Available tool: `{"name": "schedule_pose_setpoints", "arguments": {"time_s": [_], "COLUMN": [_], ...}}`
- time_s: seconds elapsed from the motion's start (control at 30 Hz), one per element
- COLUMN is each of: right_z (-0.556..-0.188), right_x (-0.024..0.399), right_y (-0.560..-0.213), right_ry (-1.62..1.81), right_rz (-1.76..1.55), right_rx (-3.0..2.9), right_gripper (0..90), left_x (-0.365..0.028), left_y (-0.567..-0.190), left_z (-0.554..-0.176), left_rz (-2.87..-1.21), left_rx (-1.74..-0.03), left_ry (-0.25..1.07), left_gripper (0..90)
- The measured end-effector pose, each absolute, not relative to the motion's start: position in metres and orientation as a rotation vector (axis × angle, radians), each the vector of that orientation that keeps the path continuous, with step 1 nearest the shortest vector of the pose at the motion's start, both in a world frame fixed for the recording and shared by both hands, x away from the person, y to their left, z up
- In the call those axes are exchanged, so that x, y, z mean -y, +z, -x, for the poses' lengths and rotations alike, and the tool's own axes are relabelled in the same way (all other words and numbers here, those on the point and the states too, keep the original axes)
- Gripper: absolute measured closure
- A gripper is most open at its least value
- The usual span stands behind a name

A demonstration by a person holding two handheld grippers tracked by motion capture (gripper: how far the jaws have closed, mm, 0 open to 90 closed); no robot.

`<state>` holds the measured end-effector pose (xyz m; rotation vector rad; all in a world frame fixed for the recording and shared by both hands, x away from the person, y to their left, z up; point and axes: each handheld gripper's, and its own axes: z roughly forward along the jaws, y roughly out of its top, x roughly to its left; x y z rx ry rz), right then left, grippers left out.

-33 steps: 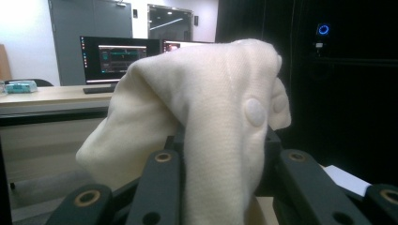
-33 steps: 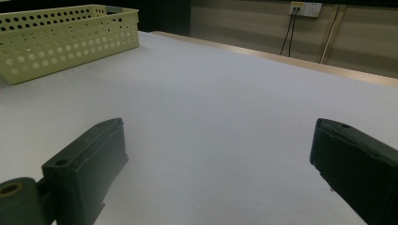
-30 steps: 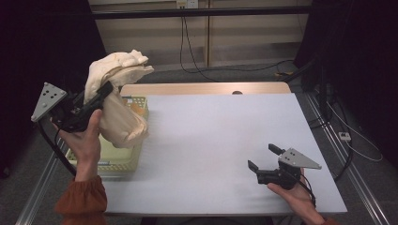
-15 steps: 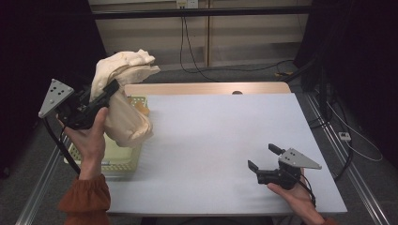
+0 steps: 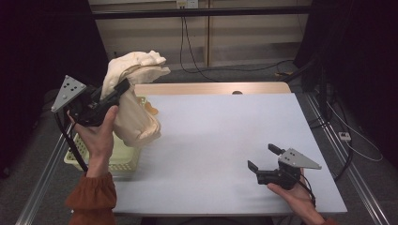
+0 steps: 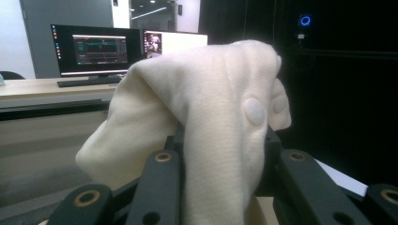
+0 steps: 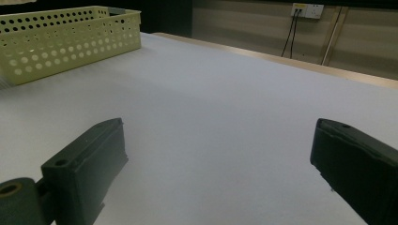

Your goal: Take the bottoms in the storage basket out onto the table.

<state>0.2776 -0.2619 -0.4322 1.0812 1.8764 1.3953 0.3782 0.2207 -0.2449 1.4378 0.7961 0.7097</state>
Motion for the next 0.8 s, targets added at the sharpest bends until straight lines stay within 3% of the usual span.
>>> {"name": "schedule_pose_setpoints", "arguments": {"time_s": [0.8], "right_z": [-0.277], "right_x": [0.262], "right_y": [-0.432], "right_ry": [1.404], "right_rz": [-1.081], "right_rx": [-1.878], "right_gripper": [3.6], "left_x": [-0.191], "left_y": [-0.245], "left_z": [-0.391], "left_rz": [-1.506], "left_rx": [-0.774], "left_ry": [0.650], "left_gripper": [70.7]}}
